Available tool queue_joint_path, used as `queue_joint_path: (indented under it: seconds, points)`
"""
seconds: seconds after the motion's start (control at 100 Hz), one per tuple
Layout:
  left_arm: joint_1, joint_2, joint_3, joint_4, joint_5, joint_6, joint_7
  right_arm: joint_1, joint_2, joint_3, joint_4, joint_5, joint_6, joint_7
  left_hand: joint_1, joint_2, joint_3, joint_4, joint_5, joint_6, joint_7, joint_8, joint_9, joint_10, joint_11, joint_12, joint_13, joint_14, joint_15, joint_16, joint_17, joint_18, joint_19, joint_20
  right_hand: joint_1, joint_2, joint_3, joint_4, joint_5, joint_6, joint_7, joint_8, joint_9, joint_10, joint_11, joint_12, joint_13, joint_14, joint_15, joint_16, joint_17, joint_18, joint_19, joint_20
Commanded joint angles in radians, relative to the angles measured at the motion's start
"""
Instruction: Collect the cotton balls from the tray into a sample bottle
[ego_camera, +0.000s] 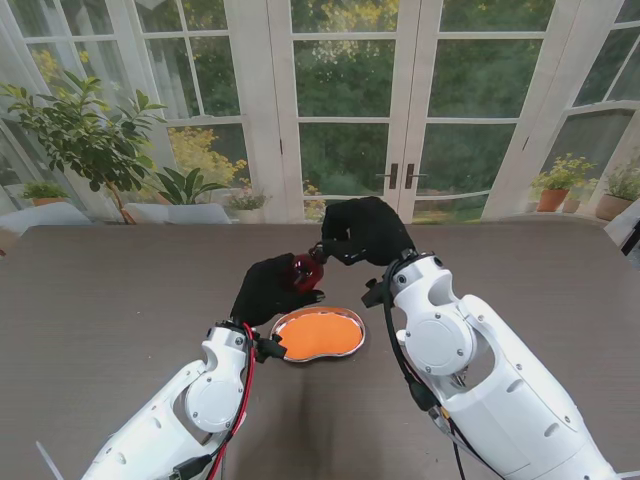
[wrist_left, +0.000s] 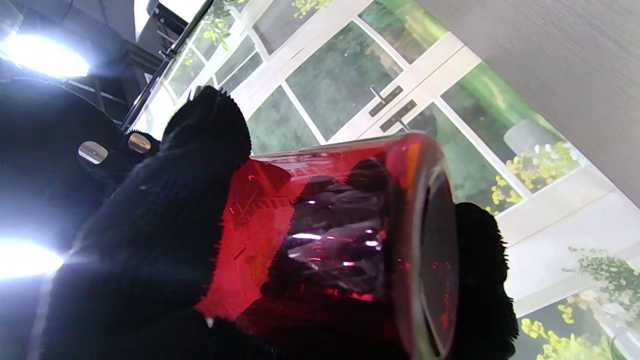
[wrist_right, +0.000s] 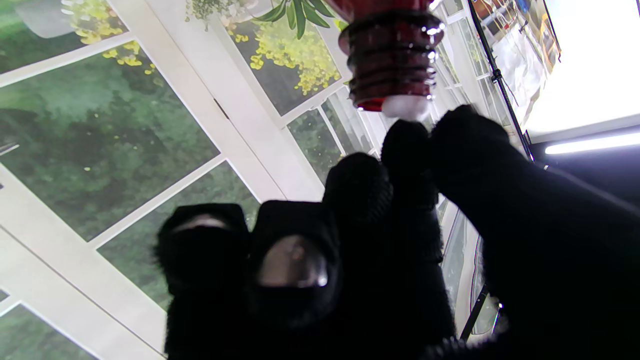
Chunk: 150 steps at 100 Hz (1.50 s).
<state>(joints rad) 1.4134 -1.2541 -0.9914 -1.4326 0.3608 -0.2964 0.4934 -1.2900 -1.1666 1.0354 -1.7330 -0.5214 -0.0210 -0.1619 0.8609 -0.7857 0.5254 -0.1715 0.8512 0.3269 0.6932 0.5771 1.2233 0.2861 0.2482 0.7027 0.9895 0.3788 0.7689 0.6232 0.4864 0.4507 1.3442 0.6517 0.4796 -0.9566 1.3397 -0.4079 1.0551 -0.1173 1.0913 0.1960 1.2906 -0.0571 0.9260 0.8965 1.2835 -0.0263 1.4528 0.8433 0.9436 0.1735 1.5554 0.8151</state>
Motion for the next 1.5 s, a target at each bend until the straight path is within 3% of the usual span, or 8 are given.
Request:
queue_joint_path:
  seconds: [0.0,0.28,0.64,0.85,1.19,1.49]
  points:
    - [0.003,-0.01,-0.002,-0.003,-0.012,-0.012,-0.015,-0.005,-0.004,0.001,-0.011,0.0,0.002,0.01,0.181,0.16,0.401,0.012,0.218,-0.308,0.18,0.018,0.083,-0.154,-0.009,-0.015,0.016,-0.033,-0.006,-0.005,-0.02,-0.044,-0.02,-0.009,0.026,0.011,0.008,0.035,-0.007,0.048,0.022,0.024,0.026,0.01,0.025,0.012,0.034,-0.024,0.045,0.01,0.003,0.027,0.065,0.019]
    - [0.014,-0.006,-0.01,-0.013,-0.051,-0.037,-0.049,-0.003,-0.005,-0.001,-0.007,0.002,0.006,0.009,0.173,0.134,0.426,0.009,0.251,-0.331,0.187,0.017,0.092,-0.179,-0.022,-0.045,0.011,-0.045,-0.051,-0.002,-0.032,-0.063,-0.028,-0.012,0.026,0.011,0.009,0.035,-0.007,0.048,0.022,0.025,0.025,0.011,0.025,0.012,0.034,-0.023,0.046,0.011,0.002,0.026,0.066,0.02]
    - [0.015,-0.01,-0.012,-0.009,-0.052,-0.049,-0.037,-0.007,-0.005,0.002,-0.012,0.006,0.007,0.01,0.166,0.121,0.439,0.005,0.262,-0.336,0.186,0.021,0.098,-0.179,-0.023,-0.05,0.015,-0.047,-0.064,0.009,-0.033,-0.066,-0.025,-0.01,0.021,0.018,0.006,0.035,-0.01,0.049,0.02,0.024,0.025,0.009,0.026,0.012,0.034,-0.021,0.047,0.011,0.0,0.029,0.068,0.02]
    - [0.016,-0.008,-0.016,-0.008,-0.048,-0.053,-0.038,-0.01,-0.007,0.008,-0.01,0.027,0.004,0.008,0.164,0.119,0.441,0.004,0.264,-0.338,0.185,0.022,0.1,-0.18,-0.023,-0.052,0.016,-0.048,-0.068,0.012,-0.035,-0.066,-0.025,-0.01,-0.073,0.089,-0.033,0.022,-0.03,0.073,-0.01,-0.005,0.012,0.031,-0.004,-0.009,0.033,0.007,0.045,0.008,-0.02,0.042,0.074,0.027]
    - [0.015,-0.006,-0.022,-0.007,-0.042,-0.059,-0.039,-0.012,-0.005,0.016,-0.01,0.023,0.004,0.01,0.163,0.123,0.437,0.003,0.263,-0.333,0.18,0.024,0.1,-0.176,-0.024,-0.052,0.015,-0.046,-0.069,0.015,-0.039,-0.065,-0.028,-0.01,-0.099,0.137,-0.044,0.034,-0.052,0.072,-0.055,-0.006,-0.012,0.04,-0.029,-0.028,0.032,0.015,0.028,-0.001,-0.038,0.042,0.074,0.031]
    - [0.021,0.004,-0.035,-0.021,-0.025,-0.053,-0.059,0.001,0.0,0.032,0.013,-0.047,0.028,-0.002,0.166,0.133,0.427,0.004,0.255,-0.327,0.174,0.026,0.097,-0.169,-0.024,-0.051,0.013,-0.044,-0.068,0.016,-0.04,-0.063,-0.027,-0.009,-0.184,0.231,-0.091,0.092,-0.131,0.053,-0.225,0.068,-0.087,0.062,-0.107,-0.091,0.03,0.048,-0.091,-0.053,-0.088,0.046,0.04,0.035]
